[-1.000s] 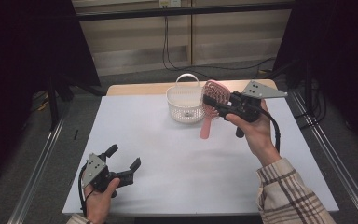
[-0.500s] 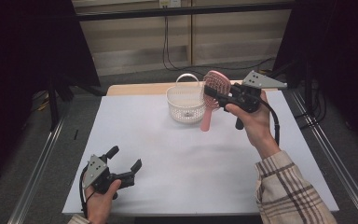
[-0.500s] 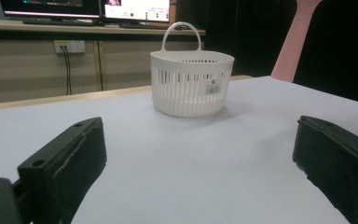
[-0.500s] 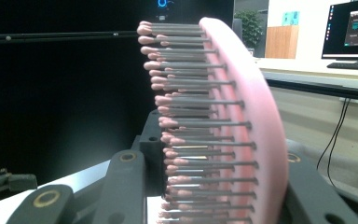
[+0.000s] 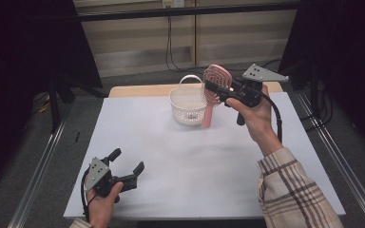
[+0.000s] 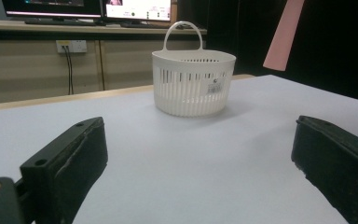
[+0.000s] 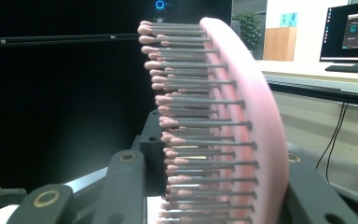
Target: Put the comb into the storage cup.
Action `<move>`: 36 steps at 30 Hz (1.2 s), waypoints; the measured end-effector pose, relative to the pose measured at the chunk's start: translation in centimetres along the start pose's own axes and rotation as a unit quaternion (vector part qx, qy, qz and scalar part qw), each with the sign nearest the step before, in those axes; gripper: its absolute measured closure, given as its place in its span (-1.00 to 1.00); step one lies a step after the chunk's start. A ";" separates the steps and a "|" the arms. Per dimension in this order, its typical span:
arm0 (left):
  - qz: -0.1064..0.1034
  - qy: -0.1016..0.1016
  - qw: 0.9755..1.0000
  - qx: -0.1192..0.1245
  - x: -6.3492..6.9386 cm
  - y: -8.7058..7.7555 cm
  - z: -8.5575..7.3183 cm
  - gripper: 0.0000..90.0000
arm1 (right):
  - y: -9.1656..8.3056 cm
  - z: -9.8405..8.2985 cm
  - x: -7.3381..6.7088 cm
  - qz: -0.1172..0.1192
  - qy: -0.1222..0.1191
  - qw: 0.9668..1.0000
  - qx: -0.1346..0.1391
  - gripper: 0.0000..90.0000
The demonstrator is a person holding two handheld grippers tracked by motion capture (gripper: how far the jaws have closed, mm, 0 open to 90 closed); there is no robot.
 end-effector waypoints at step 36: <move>-0.009 -0.007 1.000 0.006 0.2 0.0 0.1 -0.92 | 3.6 2.8 1.8 -0.041 0.002 0.999 0.027 0.38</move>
Point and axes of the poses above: each handheld gripper's, and its own axes: y roughly forward along the jaws, z roughly out of its top, x roughly to its right, the point moved 8 cm from there along y, roughly forward along the jaws, and after that the axes turned 5 degrees about x, right-handed, at the moved point
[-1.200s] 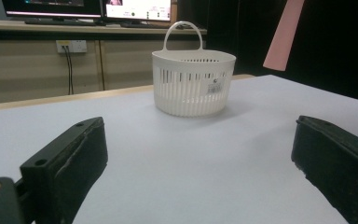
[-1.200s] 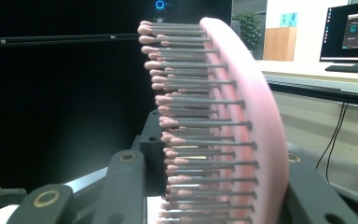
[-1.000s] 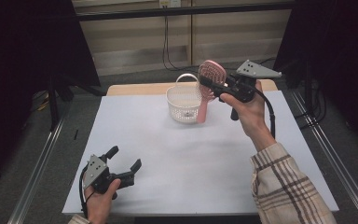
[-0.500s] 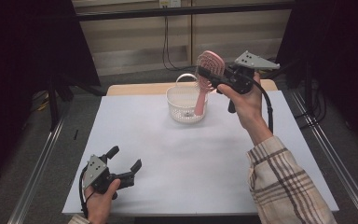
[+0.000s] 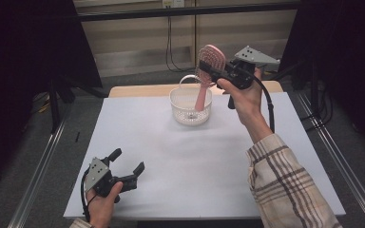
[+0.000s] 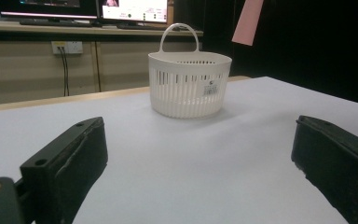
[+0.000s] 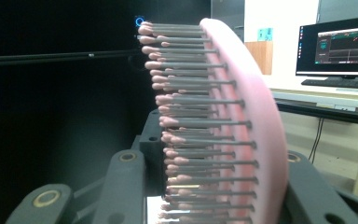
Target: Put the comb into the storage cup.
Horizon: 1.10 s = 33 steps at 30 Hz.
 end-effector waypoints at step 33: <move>-0.006 0.000 1.000 -0.005 0.1 0.0 -0.2 -0.92 | 2.8 0.0 2.6 -0.060 -0.009 0.998 0.012 0.38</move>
Point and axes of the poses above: each handheld gripper's, and its own axes: y roughly forward along the jaws, z roughly out of its top, x roughly to its right, the point moved 8 cm from there along y, roughly forward along the jaws, and after that the axes turned 5 degrees about x, right-handed, at the moved point
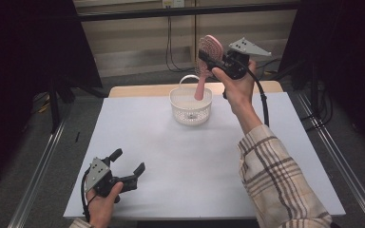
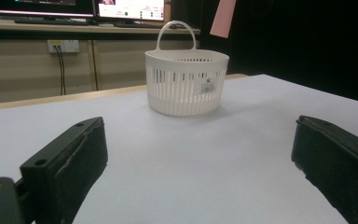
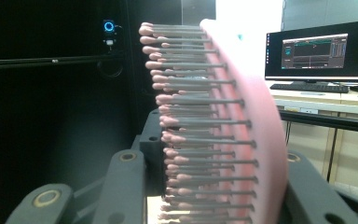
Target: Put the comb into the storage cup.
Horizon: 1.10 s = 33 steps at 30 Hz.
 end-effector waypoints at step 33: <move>-0.002 0.005 1.000 -0.003 0.0 -0.1 0.0 -0.92 | 0.6 -4.0 1.6 -0.020 0.008 1.000 -0.007 0.38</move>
Point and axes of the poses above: each handheld gripper's, and its own axes: y roughly forward along the jaws, z roughly out of its top, x roughly to its right, the point moved 8 cm from there along y, roughly forward along the jaws, and after that the axes turned 5 degrees about x, right-handed, at the moved point
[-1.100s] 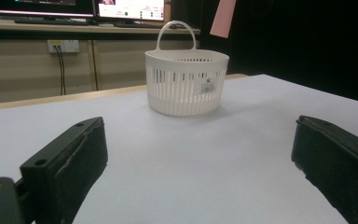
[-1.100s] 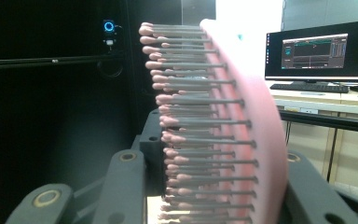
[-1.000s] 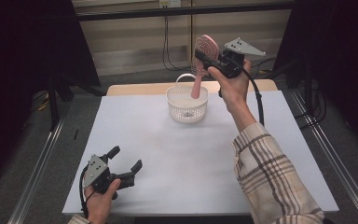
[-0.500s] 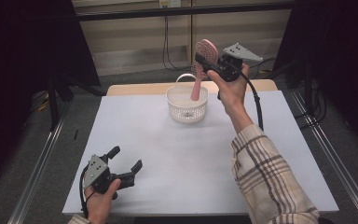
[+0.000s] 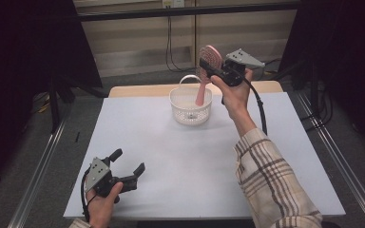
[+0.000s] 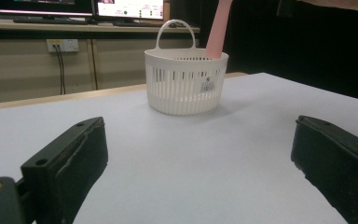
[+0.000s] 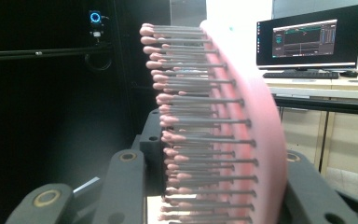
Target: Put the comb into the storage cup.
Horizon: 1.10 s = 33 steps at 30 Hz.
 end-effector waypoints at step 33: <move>0.000 0.008 1.000 -0.003 0.0 0.0 -0.1 -0.92 | 0.3 -4.4 0.4 -0.006 0.017 1.000 -0.020 0.38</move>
Point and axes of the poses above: each handheld gripper's, and its own axes: y roughly forward along the jaws, z roughly out of its top, x roughly to its right, the point moved 8 cm from there along y, roughly forward along the jaws, and after that the axes turned 5 degrees about x, right-handed, at the moved point
